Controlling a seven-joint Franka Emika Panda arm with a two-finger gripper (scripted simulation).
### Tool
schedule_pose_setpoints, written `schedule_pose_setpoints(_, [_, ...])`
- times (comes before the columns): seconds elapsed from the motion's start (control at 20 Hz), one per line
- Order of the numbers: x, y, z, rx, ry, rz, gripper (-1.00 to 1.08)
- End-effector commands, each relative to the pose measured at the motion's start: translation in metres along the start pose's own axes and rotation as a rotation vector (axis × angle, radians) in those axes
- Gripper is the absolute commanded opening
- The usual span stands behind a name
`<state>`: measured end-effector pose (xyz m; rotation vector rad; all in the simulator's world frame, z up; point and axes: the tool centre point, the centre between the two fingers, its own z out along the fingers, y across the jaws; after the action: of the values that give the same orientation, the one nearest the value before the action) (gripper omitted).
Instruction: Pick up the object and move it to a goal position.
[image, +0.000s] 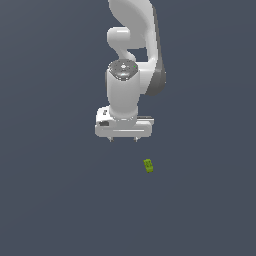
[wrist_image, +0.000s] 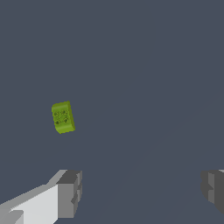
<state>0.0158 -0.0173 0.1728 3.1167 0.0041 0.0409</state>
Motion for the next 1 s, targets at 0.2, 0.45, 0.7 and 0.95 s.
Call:
schedule_pose_setpoints(0.2, [-0.003, -0.008, 0.007, 0.007, -0.01, -0.01, 1.0])
schedule_pose_setpoints(0.45, [-0.01, -0.024, 0.021, 0.019, -0.028, -0.028, 1.0])
schedule_pose_setpoints(0.7, [-0.008, -0.024, 0.021, 0.018, -0.027, -0.031, 1.0])
schedule_pose_setpoints(0.95, [0.0, -0.036, 0.032, 0.017, -0.027, -0.057, 1.0])
